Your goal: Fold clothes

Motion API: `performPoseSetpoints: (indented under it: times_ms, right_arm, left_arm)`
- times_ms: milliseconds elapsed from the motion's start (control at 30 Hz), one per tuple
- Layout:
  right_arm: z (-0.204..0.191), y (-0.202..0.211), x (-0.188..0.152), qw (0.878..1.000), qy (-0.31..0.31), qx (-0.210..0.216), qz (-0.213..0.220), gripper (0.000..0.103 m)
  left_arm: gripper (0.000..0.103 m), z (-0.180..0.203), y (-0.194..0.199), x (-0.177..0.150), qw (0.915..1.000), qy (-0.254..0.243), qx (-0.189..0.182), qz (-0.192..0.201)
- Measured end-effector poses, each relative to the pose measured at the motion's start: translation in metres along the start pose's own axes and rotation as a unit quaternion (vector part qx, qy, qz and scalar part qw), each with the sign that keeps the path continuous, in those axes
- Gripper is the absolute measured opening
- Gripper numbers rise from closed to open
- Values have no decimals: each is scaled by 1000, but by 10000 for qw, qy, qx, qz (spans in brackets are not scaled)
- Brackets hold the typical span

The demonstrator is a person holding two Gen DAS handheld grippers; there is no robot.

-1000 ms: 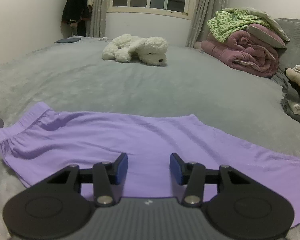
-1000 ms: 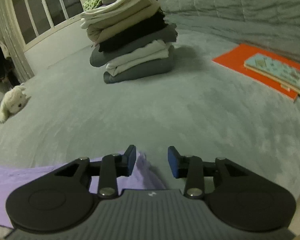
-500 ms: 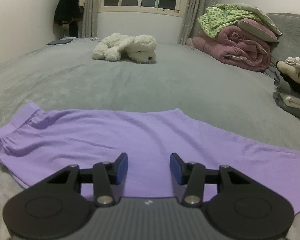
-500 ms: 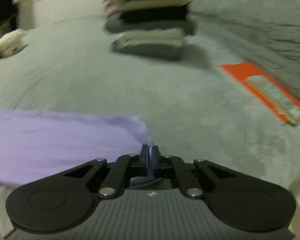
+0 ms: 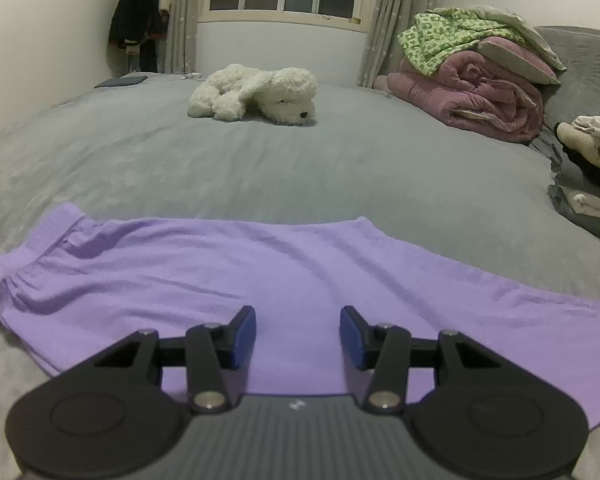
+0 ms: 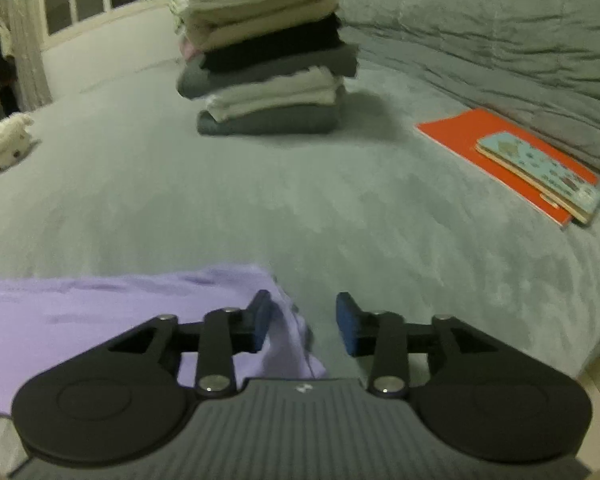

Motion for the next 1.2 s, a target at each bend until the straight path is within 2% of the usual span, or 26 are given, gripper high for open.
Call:
performPoseSetpoints:
  times_ms: [100,167,233,367,433,467,600,667,700,733,767,1000,1200]
  right_arm:
    - [-8,-8,4,9998,97,179,21,43]
    - [-9,-12,4,9998,166,146,-17,43]
    - [-9,-12,3,9997,191,103,-61,25]
    - [-8,-13,1,9996,241,17,-148,27]
    - [-7,-13,0,9995,267,-26,-192,39]
    - [-7,-13,-1,9994,281,-45,-220,41]
    - [-12,-10,-9,9985,361,-86,-401,42]
    - [-16,-11,-12,9978,439,-58,-503,34]
    - [-19,-11,-13,9974,470,-25,-547,23]
    - [-21,-11,-13,9974,451,24,-565,11]
    - [-23,-11,-12,9973,431,74,-583,9]
    - [-42,-2,3,9958,-109,746,-528,8]
    - [-80,3,16,9851,-528,1539,-567,8]
  left_arm:
    - [48,2,-3,3,10000,15,-9,32]
    - [48,5,-5,3,10000,-13,-18,32]
    - [48,8,-6,2,10000,-73,2,28]
    - [48,10,-4,3,9999,-151,14,68]
    - [48,10,-2,5,9999,-124,-43,80]
    - [48,11,-1,5,9999,-113,-68,82]
    - [48,14,1,6,9999,-107,-125,31]
    - [48,17,2,6,9998,-103,-176,-6]
    - [48,18,3,7,9997,-98,-218,-22]
    - [48,19,4,8,9996,-91,-261,-33]
    - [48,20,5,8,9995,-84,-305,-45]
    - [48,29,11,12,9979,-94,-619,-169]
    - [48,38,15,14,9955,-123,-898,-260]
Point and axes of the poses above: each gripper's, at about its wrist camera, not at the fingertips, and y roughly against the way its jaws point, z to its right, x to its top, the point moved 8 cm from there along -y, roughly the way its jaws point, and after that the axes turned 10 degrees about x, right-handed, at the moved point
